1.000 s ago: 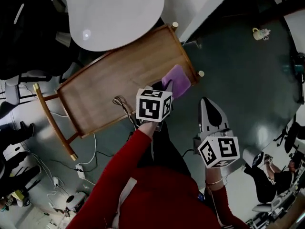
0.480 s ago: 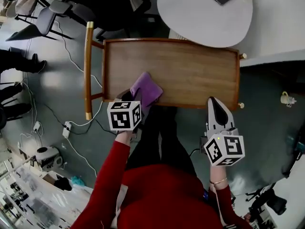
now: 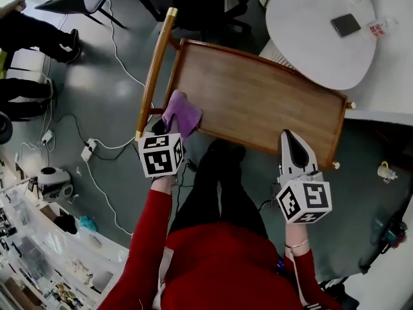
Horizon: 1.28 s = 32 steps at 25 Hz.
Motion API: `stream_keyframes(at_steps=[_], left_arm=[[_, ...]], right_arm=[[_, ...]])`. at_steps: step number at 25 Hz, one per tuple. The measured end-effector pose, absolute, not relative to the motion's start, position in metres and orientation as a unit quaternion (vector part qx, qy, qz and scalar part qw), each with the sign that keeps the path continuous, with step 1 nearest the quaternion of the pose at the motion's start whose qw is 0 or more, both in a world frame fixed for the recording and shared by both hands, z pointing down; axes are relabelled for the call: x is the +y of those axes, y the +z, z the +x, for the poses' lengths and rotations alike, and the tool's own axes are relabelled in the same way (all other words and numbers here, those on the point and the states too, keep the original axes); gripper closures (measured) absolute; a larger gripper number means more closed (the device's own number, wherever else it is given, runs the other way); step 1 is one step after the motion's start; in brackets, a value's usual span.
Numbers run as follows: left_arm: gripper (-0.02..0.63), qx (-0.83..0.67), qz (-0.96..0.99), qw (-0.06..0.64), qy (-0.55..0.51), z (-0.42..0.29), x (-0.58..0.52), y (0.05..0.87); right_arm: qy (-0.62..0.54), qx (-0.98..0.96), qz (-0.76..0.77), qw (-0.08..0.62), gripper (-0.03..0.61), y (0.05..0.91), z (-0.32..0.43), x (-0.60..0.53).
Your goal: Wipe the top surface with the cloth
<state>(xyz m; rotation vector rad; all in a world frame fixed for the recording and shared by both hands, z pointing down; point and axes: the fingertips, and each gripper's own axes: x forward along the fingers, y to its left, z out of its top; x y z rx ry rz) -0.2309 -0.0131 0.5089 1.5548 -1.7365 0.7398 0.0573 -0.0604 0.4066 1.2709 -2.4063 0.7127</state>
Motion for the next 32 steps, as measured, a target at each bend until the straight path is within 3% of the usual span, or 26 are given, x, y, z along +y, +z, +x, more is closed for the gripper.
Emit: stream_keyframes(at_steps=[11, 18, 25, 32], left_arm=[[0.560, -0.681, 0.585, 0.298, 0.323, -0.252, -0.002, 0.495], [0.560, -0.679, 0.660, 0.175, 0.271, -0.242, -0.022, 0.419], [0.560, -0.621, 0.767, 0.055, 0.149, -0.175, -0.065, 0.327], [0.560, -0.505, 0.861, 0.002, 0.055, -0.074, -0.086, 0.272]], right_arm=[[0.243, -0.846, 0.450, 0.152, 0.567, 0.400, 0.041, -0.058], [0.209, -0.829, 0.506, 0.110, 0.567, 0.367, 0.055, -0.058], [0.160, -0.808, 0.564, 0.052, 0.567, 0.324, 0.089, -0.045], [0.087, -0.804, 0.589, 0.006, 0.567, 0.281, 0.110, -0.044]])
